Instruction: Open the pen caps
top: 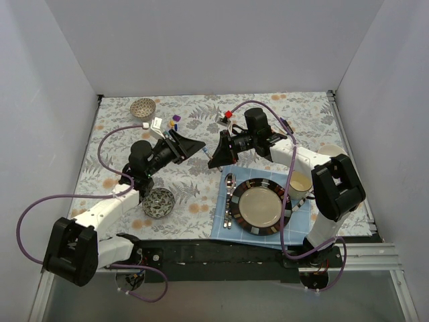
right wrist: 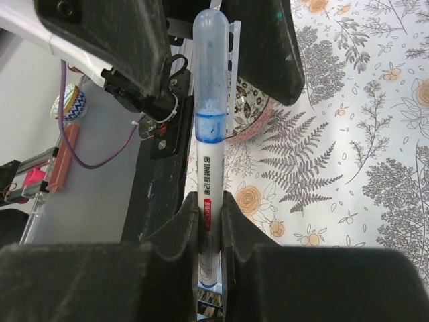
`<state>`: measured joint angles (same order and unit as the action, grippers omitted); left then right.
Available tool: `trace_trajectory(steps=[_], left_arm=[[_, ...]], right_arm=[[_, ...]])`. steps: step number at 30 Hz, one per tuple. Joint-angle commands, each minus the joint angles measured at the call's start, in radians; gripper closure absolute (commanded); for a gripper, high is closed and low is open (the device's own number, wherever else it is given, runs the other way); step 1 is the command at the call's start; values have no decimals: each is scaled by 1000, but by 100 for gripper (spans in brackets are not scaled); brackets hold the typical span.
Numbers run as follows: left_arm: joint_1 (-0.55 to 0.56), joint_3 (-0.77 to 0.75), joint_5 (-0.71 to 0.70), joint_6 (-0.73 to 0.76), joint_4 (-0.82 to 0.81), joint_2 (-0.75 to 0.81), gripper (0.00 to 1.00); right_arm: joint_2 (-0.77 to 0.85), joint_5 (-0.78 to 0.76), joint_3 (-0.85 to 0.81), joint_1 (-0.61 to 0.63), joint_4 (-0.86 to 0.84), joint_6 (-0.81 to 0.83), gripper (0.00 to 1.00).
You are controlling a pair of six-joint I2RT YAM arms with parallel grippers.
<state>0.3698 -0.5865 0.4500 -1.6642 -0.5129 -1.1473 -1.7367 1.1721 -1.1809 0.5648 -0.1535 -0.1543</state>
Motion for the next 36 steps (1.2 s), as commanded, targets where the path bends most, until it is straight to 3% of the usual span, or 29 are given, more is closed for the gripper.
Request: trace_trajectory(steps=[1,7,22,28,34,36], left_arm=[[38,-64,-108,30,91,-6,40],[90,-91,-197,50,148,-20,42],[150,-168,-292,119,162,-88,60],[152,-174,-281,124,160,-92,79],[152,-177,-263,127,163,-100,82],[152,-182,-254,144,160,-103,97]], right_arm=[[-7,-41,-10,3,9,1,99],[-9,-80,-13,3,20,-11,99],[-21,-74,-6,6,3,-39,99],[-26,-75,-8,7,0,-48,99],[-23,-80,-8,9,0,-51,99],[-24,-78,-6,7,0,-51,99]])
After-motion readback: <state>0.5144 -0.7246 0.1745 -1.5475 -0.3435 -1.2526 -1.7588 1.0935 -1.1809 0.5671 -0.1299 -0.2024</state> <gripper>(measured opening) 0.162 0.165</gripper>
